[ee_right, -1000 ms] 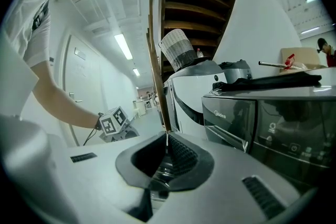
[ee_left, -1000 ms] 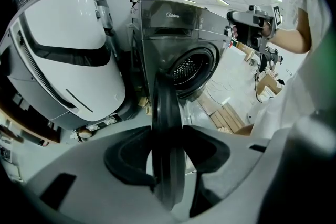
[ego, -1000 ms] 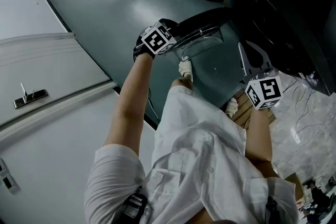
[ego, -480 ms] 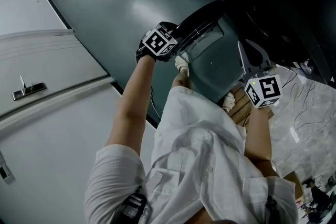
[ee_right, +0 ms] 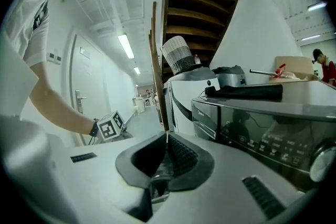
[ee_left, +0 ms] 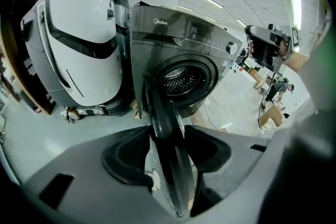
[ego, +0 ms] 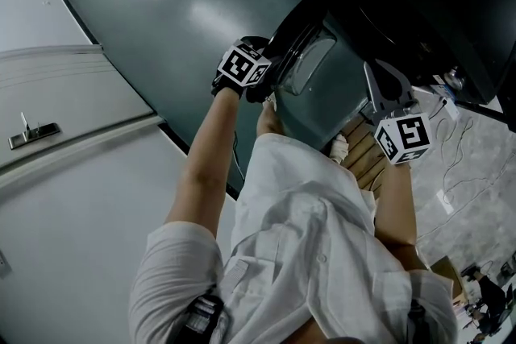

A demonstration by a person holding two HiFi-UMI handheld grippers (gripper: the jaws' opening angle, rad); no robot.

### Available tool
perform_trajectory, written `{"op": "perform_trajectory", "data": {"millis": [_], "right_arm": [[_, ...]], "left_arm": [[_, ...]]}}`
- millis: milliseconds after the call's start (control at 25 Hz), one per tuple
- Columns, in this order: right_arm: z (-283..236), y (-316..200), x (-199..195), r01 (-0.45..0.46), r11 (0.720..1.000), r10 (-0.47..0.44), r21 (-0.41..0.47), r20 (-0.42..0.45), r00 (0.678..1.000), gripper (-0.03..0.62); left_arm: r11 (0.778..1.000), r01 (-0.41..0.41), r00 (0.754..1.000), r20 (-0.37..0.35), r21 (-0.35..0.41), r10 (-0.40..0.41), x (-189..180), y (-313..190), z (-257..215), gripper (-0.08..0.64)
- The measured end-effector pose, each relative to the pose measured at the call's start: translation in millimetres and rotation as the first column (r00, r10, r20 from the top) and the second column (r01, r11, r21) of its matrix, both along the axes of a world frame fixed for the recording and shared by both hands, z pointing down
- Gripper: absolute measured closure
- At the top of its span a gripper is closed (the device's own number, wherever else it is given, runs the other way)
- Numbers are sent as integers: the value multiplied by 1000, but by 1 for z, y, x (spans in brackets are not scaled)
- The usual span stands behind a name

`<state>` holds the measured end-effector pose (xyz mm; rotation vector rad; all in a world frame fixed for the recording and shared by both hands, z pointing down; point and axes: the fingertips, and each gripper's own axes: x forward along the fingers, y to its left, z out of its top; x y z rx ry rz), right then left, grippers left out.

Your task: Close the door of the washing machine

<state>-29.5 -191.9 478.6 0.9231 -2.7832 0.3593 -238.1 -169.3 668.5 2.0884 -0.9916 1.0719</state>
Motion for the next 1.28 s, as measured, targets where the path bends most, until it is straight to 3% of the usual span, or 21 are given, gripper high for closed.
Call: {"op": "perform_trajectory", "data": {"millis": [320,800,1280], "right_arm": [[-15,14,33,-18,1000,18,22,-9,1000,561],[-25,41,83,-34,999,35,41,-19,999,561],[-27,44,146,-79,995,81,52,-25,996,561]], "left_arm": [[999,42,999,-23,-13,-42,45,14,-4,345],[993,116,987,-113,9,-114,120,24,-5,328],[993,117,981,-157,32,-110,188,11,-6,327]]}}
